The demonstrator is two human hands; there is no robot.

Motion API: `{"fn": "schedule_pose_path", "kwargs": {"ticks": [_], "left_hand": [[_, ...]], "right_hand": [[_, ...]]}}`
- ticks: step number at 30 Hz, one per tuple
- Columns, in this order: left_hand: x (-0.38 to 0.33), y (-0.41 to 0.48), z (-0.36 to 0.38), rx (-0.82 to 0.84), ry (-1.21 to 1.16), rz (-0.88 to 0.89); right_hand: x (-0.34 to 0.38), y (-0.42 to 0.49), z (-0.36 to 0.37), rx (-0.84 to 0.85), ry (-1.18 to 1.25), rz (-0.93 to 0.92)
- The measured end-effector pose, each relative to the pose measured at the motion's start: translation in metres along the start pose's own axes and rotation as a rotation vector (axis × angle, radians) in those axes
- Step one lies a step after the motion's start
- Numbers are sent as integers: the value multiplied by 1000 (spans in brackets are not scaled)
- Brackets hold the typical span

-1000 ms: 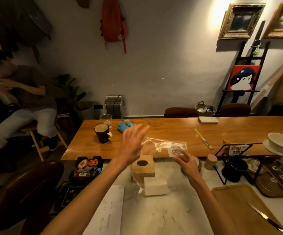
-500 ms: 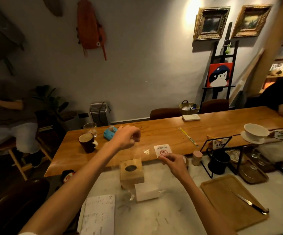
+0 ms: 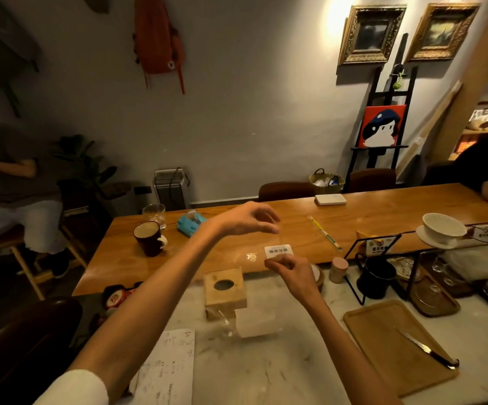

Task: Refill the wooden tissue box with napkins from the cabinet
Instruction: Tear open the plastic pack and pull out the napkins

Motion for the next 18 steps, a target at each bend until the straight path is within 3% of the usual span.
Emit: {"fn": "schedule_pose_path", "kwargs": {"ticks": [5,10,12,13,15,16,18], "left_hand": [[39,-42,-4,45,357,-80],[38,-60,8,-79,402,-61],[24,-57,11,-132,448,-4],[17,-56,13,-147,495,39],[6,-52,19,-145,581,118],[4,-51,22,-131,618,141],[0,-49,27,-107,677,160]], "right_hand": [[-12,-13,-18,-5,9,30],[-20,-29,-28,75,101,139],[-18,-39,-40,-71,193,187],[-8,-47,-50,-222,161,143],[37,-75,-61,-511,-85,-165],[62,-93,-53,-575,-249,-381],[92,-121,-20,-523,-484,-744]]}}
Point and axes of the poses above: each hand's wrist, its own y-axis towards the middle knuckle, its own z-axis out of the palm, x = y × z, the point moved 8 cm from there along y, towards the middle knuckle, and after that the axes turned 2 degrees about z, right-handed, at the moved point
